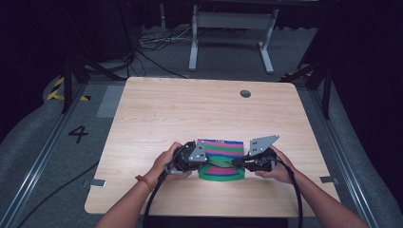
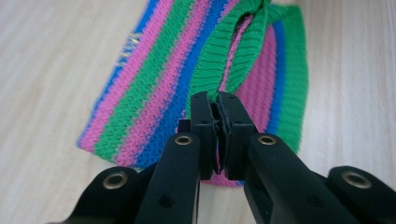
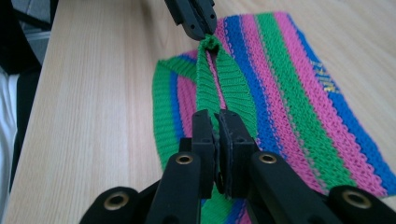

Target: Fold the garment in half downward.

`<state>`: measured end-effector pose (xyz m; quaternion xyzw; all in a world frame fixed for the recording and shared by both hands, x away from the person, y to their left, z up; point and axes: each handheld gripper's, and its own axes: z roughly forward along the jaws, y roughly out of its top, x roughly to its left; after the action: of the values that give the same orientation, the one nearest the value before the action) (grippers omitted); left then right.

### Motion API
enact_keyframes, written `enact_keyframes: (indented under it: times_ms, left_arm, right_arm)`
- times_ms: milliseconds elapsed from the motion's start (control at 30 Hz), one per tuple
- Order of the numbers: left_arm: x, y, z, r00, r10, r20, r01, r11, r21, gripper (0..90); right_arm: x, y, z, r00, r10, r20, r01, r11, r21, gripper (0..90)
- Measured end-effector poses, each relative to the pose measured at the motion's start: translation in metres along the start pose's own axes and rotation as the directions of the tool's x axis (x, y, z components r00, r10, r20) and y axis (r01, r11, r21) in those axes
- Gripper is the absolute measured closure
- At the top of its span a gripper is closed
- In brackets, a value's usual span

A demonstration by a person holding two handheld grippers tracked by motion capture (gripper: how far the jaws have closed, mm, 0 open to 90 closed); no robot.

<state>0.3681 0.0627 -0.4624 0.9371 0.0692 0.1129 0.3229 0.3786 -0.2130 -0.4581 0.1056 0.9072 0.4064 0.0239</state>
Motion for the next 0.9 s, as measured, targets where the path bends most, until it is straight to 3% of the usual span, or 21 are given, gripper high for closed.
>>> enact_keyframes:
  times_ms: [200,300,333,433,600,767,867,900]
  left_arm:
    - [-0.012,-0.009,0.009,0.999,-0.017,0.042,0.016,0.9992,0.035,83.2]
    - [-0.017,-0.011,0.011,0.999,-0.023,0.037,0.022,0.9992,0.033,82.2]
    - [-0.018,-0.011,0.011,0.9984,-0.035,0.045,0.034,0.9992,0.023,79.2]
    - [-0.021,-0.013,0.013,0.9973,-0.051,0.053,0.05,0.9986,0.014,72.8]
    - [-0.024,-0.014,0.014,0.9968,-0.06,0.053,0.06,0.9982,0.005,65.8]
    - [-0.027,-0.014,0.016,0.9988,-0.049,0.006,0.049,0.9988,0.004,66.7]
    - [-0.019,-0.015,0.018,0.9972,-0.07,-0.026,0.07,0.9975,-0.004,73.5]
    - [-0.016,-0.015,0.019,0.9966,-0.078,-0.027,0.078,0.9969,-0.006,74.2]
  right_arm:
    - [0.007,-0.012,0.004,0.9999,0.008,-0.014,-0.007,0.999,0.032,85.4]
    - [0.006,-0.015,0.006,0.9999,0.009,0.006,-0.009,0.999,0.036,83.0]
    - [0.004,-0.019,0.007,0.9993,0.034,0.016,-0.034,0.999,0.02,77.4]
    - [0.005,-0.021,0.012,0.9984,0.044,0.037,-0.045,0.999,0.024,66.4]
    - [0.005,-0.021,0.019,0.9969,0.048,0.062,-0.05,0.998,0.032,59.0]
    - [0.006,-0.017,0.025,0.9957,0.029,0.088,-0.034,0.998,0.055,63.6]
    - [0.005,-0.016,0.027,0.9945,0.011,0.104,-0.018,0.998,0.063,75.6]
    - [0.004,-0.016,0.025,0.9935,0.011,0.114,-0.017,0.998,0.056,83.9]
